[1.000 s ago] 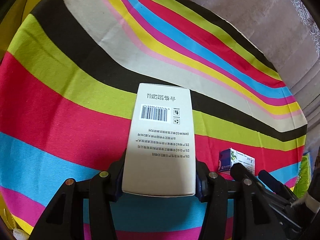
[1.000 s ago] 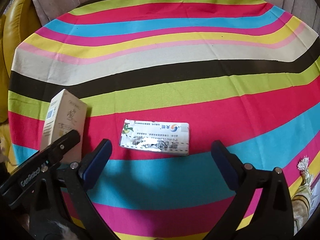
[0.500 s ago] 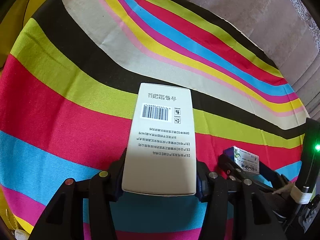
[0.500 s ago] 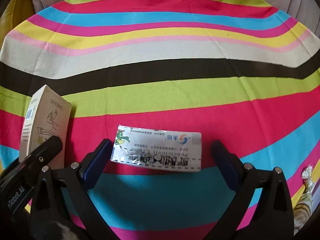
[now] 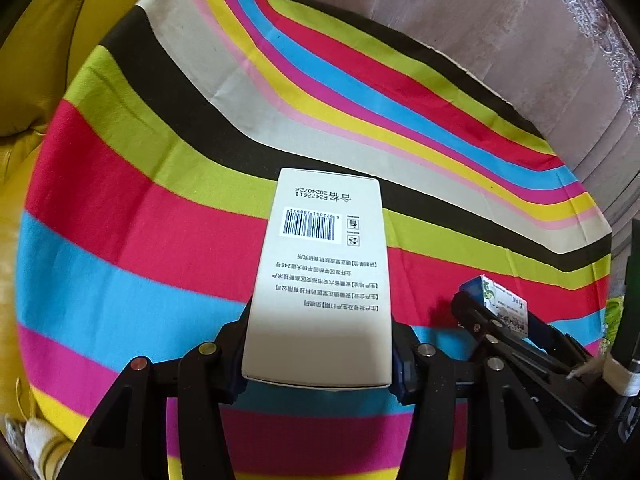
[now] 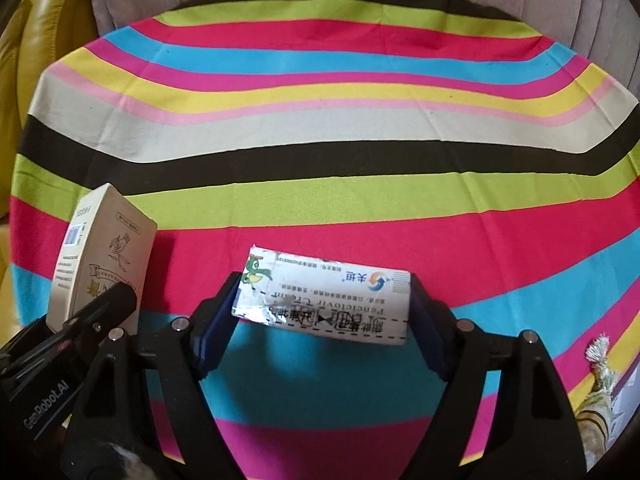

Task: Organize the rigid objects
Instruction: 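Carry the barcode box and Penicillin box over the purple-rimmed box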

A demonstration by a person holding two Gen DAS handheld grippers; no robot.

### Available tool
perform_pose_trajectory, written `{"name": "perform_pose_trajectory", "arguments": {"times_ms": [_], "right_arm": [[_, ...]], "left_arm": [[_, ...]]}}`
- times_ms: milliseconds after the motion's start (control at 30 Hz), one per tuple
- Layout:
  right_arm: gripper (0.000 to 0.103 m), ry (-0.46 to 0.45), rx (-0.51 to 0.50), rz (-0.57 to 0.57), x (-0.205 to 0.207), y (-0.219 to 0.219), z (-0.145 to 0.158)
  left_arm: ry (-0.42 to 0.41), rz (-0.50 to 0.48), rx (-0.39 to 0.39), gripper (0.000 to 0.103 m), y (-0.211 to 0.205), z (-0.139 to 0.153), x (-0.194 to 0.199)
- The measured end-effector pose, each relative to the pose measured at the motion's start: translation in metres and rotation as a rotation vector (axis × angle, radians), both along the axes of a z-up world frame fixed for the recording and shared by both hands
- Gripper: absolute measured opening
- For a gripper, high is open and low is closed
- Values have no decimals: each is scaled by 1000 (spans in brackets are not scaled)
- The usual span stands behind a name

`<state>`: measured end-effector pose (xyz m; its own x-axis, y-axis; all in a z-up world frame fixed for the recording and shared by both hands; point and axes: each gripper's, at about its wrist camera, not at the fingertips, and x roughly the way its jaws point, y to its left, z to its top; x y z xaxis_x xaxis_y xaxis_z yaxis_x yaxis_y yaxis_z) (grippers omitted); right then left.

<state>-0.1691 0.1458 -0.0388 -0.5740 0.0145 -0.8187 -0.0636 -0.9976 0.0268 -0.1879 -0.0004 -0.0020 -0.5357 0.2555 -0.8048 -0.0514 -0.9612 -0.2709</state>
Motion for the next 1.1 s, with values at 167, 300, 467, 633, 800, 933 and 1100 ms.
{"name": "perform_pose_trajectory", "arguments": {"times_ms": [167,300,467,633,800,933,1100], "right_arm": [[80,21,-24,15,21,5,12],[80,29,-31,27,39,8,21],[80,27,-24,34,66,18,25],[80,38,-33,25,85,31,32],[80,45,-35,-5,109,51,37],[80,49,-37,-35,130,68,41],[80,63,-27,-66,158,90,49]], "left_arm": [[13,-6,9,53,-1,5,24],[28,-19,-8,53,3,9,43],[49,-36,-34,53,15,13,66],[72,-61,-54,53,28,19,84],[93,-96,-61,53,42,25,106],[109,-134,-65,53,58,30,123],[138,-197,-76,53,84,37,148]]}}
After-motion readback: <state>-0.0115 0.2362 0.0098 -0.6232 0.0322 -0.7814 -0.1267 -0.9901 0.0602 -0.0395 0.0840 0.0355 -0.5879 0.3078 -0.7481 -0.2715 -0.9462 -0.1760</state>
